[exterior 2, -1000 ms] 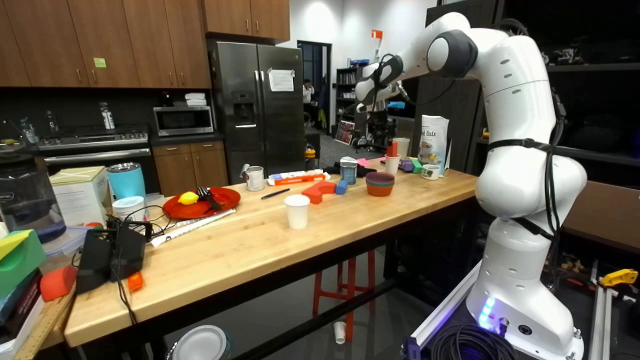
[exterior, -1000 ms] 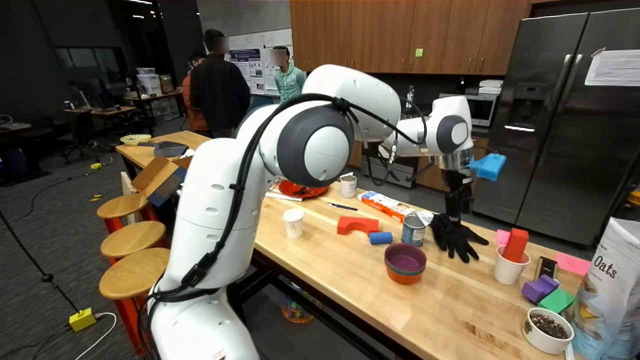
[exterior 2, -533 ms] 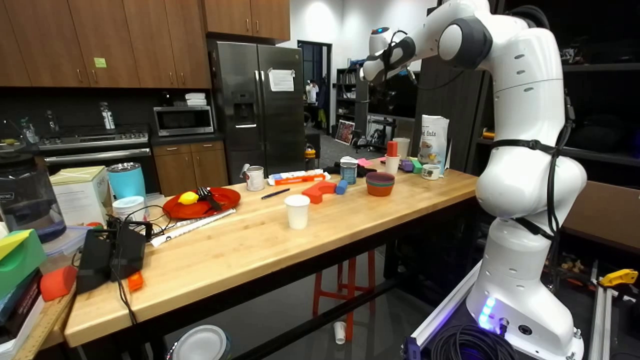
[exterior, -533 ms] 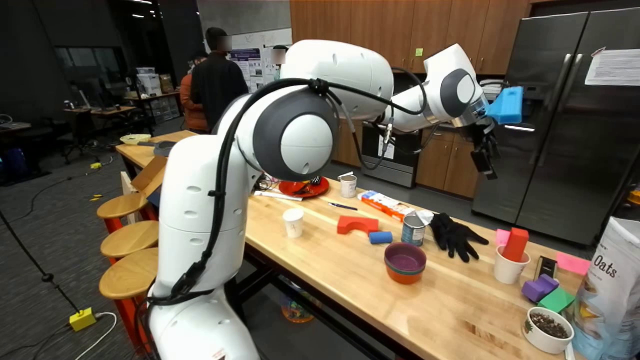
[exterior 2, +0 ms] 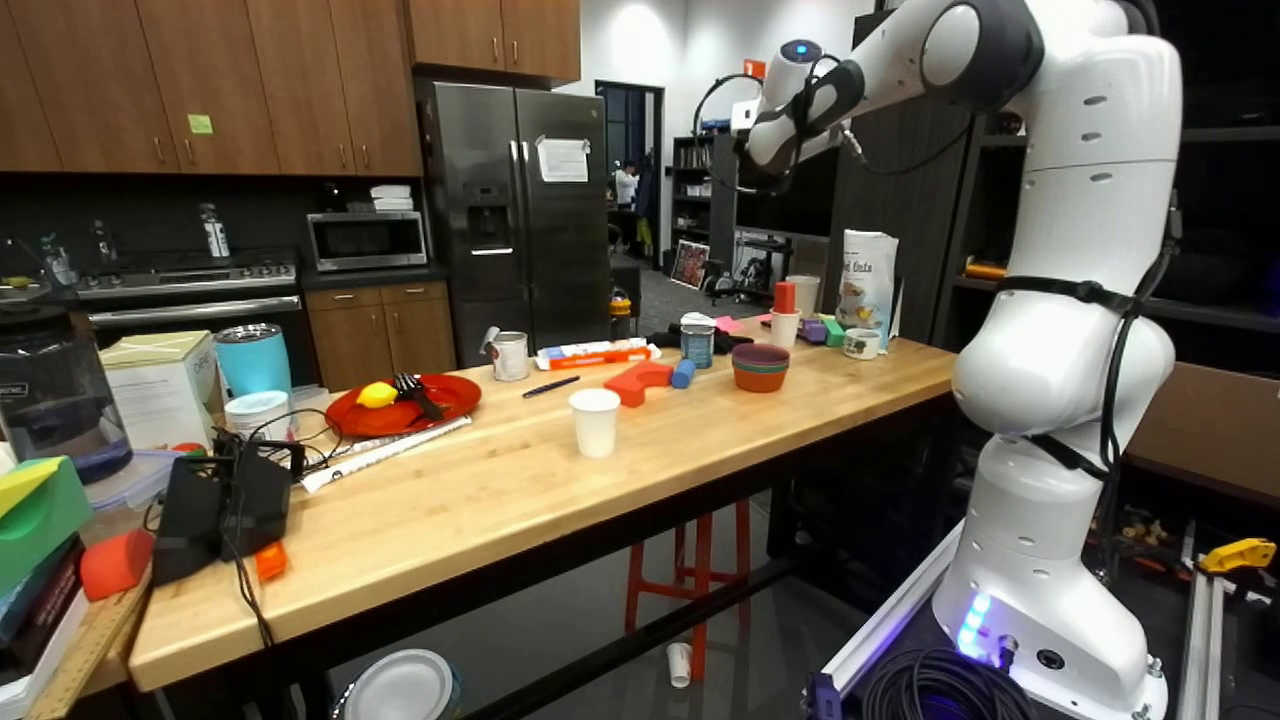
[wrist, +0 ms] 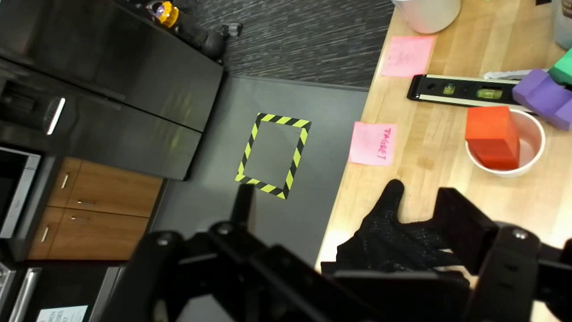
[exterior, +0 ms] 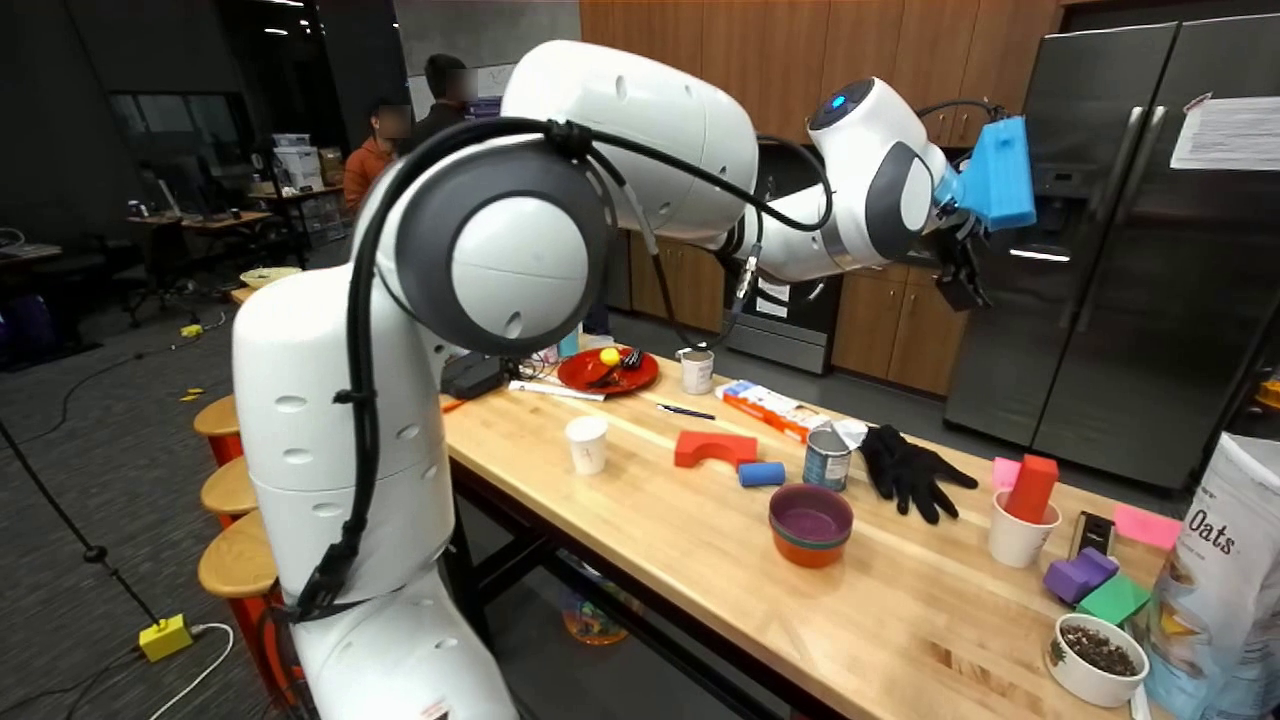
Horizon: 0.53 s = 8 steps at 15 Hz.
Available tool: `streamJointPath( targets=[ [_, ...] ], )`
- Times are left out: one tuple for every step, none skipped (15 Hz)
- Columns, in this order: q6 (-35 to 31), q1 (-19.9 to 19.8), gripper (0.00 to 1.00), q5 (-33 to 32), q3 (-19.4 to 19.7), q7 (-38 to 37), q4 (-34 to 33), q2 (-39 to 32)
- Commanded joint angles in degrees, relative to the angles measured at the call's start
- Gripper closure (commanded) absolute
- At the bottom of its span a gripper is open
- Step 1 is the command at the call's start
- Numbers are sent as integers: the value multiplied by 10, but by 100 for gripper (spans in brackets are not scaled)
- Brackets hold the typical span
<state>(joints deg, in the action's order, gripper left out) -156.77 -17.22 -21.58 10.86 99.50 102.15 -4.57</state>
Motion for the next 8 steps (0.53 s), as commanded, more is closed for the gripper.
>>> streamJointPath(
  targets=[
    [-78,5,0,11,16,-2,130,97],
    [-98,6,0,3,20,-4,161,122],
    [-120,7,0,-3,24,-4,189,145],
    [-145,9,0,-6,28,0,221,170],
    [-164,10,0,-10,31,-1,246,191],
    [-180,12,0,-10,34,-2,273,213],
    [-190,15,0,-7,37,-5,301,235],
    [-199,16,0,-5,39,-8,327,254]
  ],
)
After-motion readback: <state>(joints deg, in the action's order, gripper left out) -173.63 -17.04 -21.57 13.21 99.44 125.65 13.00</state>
